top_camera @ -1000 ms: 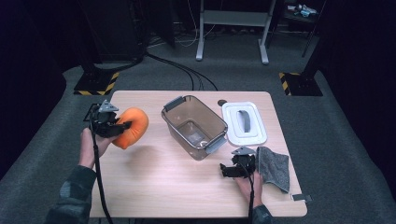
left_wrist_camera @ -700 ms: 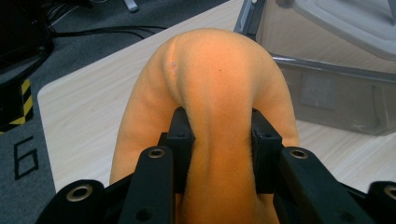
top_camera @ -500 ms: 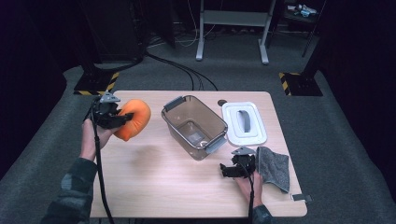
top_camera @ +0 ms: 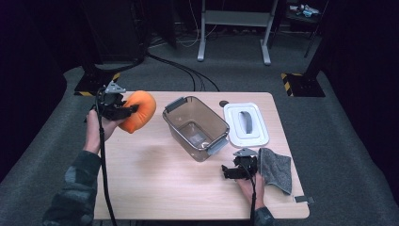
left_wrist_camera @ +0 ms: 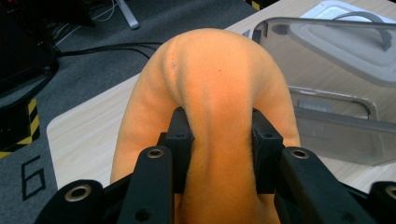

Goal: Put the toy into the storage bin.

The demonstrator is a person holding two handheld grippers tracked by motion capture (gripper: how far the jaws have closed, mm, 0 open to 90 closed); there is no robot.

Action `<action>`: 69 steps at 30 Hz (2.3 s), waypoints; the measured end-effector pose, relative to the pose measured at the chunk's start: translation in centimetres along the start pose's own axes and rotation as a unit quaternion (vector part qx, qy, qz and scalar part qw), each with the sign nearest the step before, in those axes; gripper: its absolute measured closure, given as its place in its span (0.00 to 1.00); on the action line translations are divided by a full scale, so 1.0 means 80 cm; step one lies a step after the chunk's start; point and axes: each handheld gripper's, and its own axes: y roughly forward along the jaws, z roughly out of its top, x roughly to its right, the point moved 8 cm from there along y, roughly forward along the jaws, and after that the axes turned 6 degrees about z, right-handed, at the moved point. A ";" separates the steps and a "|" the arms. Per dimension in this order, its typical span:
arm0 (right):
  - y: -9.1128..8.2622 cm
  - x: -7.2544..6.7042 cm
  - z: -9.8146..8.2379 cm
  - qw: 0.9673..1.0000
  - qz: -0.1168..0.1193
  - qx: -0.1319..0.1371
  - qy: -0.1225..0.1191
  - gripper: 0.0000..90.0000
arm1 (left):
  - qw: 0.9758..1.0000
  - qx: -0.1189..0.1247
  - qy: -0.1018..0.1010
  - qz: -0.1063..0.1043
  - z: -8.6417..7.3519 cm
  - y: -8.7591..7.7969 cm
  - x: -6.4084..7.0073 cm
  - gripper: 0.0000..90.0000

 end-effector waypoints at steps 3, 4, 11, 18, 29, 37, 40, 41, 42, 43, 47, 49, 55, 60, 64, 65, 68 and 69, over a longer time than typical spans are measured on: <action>0.000 0.000 0.000 1.000 0.000 0.000 0.000 0.08 | 1.000 0.004 0.002 -0.001 0.009 0.000 0.002 0.74; 0.000 0.000 0.000 1.000 0.000 0.000 0.000 0.08 | 1.000 0.004 0.004 -0.001 0.012 0.000 0.002 0.74; -0.001 0.000 0.000 1.000 0.000 -0.002 0.000 0.08 | 1.000 0.011 0.011 -0.007 0.030 0.001 0.009 0.74; -0.001 0.000 -0.001 1.000 0.000 -0.002 0.000 0.08 | 1.000 0.018 0.015 -0.010 0.046 0.004 0.015 0.74; -0.001 0.000 -0.001 1.000 0.000 -0.002 0.001 0.08 | 0.999 0.019 0.030 -0.025 0.069 0.011 0.030 0.73; 0.000 -0.001 0.000 1.000 -0.003 0.000 0.006 0.08 | 0.998 0.025 0.036 -0.039 0.086 0.021 0.047 0.73; 0.000 -0.001 0.000 1.000 -0.004 0.001 0.006 0.08 | 0.998 0.030 0.036 -0.042 0.090 0.027 0.054 0.73; 0.000 -0.001 0.000 1.000 -0.003 0.001 0.006 0.08 | 0.998 0.030 0.039 -0.043 0.091 0.029 0.055 0.73; 0.000 -0.001 0.000 1.000 -0.003 0.001 0.006 0.08 | 0.998 0.030 0.039 -0.045 0.092 0.032 0.057 0.73; 0.000 -0.001 0.000 1.000 -0.003 0.001 0.006 0.08 | 0.998 0.031 0.036 -0.047 0.092 0.034 0.059 0.73; 0.000 -0.001 0.000 1.000 -0.004 0.001 0.006 0.08 | 0.998 0.029 0.033 -0.055 0.094 0.044 0.066 0.73; 0.000 -0.001 0.000 1.000 -0.003 0.001 0.006 0.08 | 0.997 0.028 0.038 -0.058 0.095 0.048 0.070 0.73; 0.000 0.000 0.000 1.000 -0.003 0.000 0.005 0.08 | 0.997 0.025 0.038 -0.068 0.099 0.058 0.083 0.72; 0.000 0.000 0.000 1.000 -0.003 0.000 0.005 0.08 | 0.996 0.020 0.044 -0.079 0.101 0.068 0.096 0.72; 0.000 0.000 0.000 1.000 -0.003 0.000 0.005 0.08 | 0.995 0.016 0.047 -0.088 0.102 0.076 0.108 0.71; 0.000 0.000 0.000 1.000 -0.003 0.000 0.005 0.08 | 0.995 0.016 0.048 -0.089 0.103 0.078 0.110 0.71; 0.000 -0.001 0.000 1.000 -0.003 0.000 0.006 0.08 | 0.994 0.015 0.044 -0.096 0.104 0.084 0.119 0.71; 0.000 -0.001 0.000 1.000 -0.003 0.000 0.006 0.08 | 0.994 0.014 0.046 -0.099 0.104 0.086 0.122 0.71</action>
